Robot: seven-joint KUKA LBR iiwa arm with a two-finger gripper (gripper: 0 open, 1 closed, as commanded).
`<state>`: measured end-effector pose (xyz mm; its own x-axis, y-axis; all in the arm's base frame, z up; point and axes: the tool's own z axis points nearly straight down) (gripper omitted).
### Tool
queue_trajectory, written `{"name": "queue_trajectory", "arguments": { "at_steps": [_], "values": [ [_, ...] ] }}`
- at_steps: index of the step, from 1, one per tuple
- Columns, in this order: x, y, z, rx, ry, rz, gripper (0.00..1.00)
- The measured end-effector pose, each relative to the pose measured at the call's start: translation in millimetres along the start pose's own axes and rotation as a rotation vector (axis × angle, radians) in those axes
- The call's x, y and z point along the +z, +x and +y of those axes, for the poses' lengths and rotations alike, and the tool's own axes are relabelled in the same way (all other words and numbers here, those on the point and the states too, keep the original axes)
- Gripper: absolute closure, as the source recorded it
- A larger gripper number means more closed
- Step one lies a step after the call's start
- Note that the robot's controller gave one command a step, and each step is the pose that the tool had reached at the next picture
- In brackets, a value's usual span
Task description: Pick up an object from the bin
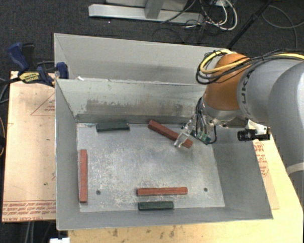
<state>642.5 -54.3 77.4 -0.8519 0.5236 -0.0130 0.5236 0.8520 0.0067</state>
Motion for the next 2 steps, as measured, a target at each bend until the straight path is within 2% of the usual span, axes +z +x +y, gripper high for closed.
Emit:
{"name": "queue_trajectory", "arguments": {
  "at_steps": [1, 2],
  "values": [
    [-132.8, -5.0, 3.2, -0.006, 0.005, 0.010, 1.00],
    [-132.6, -4.8, 3.1, -0.006, 0.005, 0.011, 1.00]
  ]
}}
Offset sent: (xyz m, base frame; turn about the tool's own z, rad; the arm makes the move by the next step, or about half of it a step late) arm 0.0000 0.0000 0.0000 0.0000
